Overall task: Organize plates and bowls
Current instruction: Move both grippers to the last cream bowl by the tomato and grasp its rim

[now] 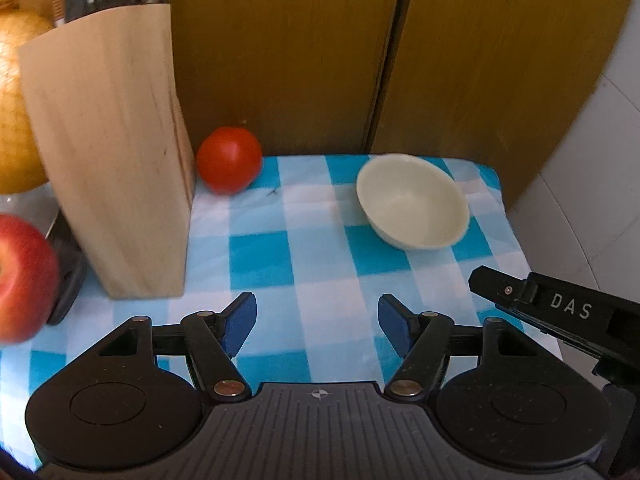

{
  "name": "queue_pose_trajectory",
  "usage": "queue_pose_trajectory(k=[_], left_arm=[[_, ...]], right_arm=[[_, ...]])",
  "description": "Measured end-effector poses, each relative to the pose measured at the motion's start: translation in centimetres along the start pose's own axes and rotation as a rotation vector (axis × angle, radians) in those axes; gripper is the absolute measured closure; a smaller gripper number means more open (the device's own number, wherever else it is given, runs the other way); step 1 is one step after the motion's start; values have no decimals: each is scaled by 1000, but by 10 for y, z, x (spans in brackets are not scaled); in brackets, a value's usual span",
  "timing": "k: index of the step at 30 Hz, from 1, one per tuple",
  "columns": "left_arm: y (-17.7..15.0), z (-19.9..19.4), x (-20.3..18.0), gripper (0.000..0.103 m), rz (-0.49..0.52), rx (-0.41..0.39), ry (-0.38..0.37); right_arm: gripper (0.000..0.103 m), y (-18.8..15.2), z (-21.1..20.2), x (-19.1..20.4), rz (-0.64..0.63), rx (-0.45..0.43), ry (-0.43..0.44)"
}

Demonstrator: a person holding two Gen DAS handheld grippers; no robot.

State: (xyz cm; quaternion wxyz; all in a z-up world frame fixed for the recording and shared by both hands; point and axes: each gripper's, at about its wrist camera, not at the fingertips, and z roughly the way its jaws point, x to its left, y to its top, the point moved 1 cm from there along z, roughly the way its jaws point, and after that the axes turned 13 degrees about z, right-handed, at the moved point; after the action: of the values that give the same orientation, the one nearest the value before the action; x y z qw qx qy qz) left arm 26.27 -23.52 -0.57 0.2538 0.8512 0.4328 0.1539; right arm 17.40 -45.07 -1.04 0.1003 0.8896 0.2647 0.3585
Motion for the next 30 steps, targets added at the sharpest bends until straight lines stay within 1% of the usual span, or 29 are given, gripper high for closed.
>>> queue_pose_trajectory(k=[8,13,16,19,22,26,28,30], left_arm=[[27,32,-4,29,21,25,28],[42,53,-12,29,42,41,28],[51,60,-13,30,37,45,16],[58,71,-16,29,48,51,22],[63,84,-17,30,32,61,10],[67,101,-21,33,29,84,-1],[67,106,-23,35,36,87,10],[66,112,-24,46,44,105,16]], right_arm=[[75,22,22,8,7,-22,6],[75,32,39,10,7,-22,12],[74,38,51,7,28,-15,22],[73,45,60,1,48,-11,23],[73,50,67,-2,50,-15,22],[73,55,80,-7,75,5,37],[73,55,84,-7,67,14,43],[73,54,89,-7,55,25,38]])
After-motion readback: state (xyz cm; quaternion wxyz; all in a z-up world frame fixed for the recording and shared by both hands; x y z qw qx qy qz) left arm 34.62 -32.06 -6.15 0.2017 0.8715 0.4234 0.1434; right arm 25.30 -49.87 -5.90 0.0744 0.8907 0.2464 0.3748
